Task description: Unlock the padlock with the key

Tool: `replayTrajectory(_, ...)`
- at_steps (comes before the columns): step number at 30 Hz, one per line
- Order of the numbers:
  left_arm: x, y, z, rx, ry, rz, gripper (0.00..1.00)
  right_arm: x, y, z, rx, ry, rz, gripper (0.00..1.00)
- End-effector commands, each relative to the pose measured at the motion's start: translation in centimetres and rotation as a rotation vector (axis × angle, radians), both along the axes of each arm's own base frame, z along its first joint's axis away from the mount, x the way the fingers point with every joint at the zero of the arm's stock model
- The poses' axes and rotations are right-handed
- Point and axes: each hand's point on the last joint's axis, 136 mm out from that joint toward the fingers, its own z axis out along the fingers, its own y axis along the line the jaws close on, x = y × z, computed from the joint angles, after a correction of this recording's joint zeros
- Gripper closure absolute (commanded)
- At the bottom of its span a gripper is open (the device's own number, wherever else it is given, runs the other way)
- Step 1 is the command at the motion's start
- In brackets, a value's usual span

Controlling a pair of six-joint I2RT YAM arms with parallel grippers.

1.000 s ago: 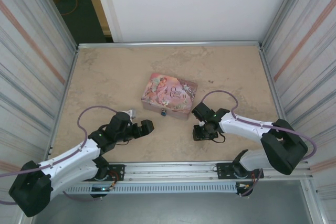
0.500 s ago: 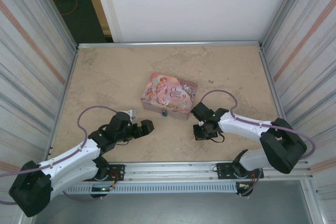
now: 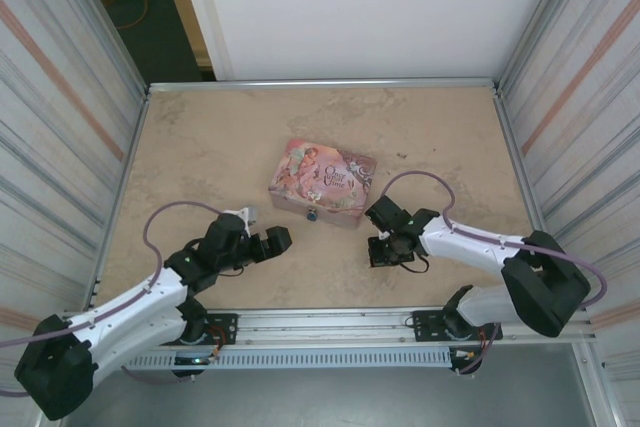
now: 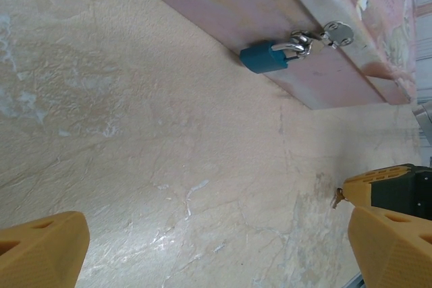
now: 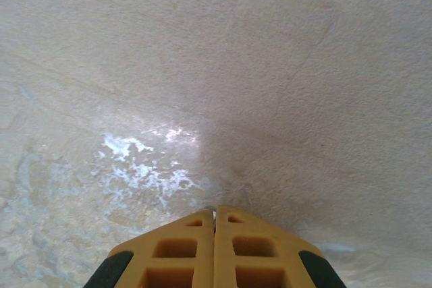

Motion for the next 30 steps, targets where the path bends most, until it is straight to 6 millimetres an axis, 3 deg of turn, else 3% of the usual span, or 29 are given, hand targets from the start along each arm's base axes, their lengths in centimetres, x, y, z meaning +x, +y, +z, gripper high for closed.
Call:
replayTrajectory(1,0.4,-0.3,1.5,-0.031,-0.025,0.017,0.01,0.3,0.9,1.2,0.075,-0.052,0.017,1.00)
replayTrajectory(13,1.5,-2.1,5.4,-0.301,0.038,0.125,0.01,1.9,2.9,5.5,0.270,-0.193,-0.028,1.00)
replayTrajectory(22,2.4,-3.6,7.1,-0.582,0.250,0.278,0.02,4.2,4.2,11.0,0.384,-0.354,-0.063,1.00)
replayTrajectory(30,3.3,-5.8,10.3,-0.829,0.394,0.306,0.10,6.2,5.9,16.5,0.490,-0.505,-0.073,1.00)
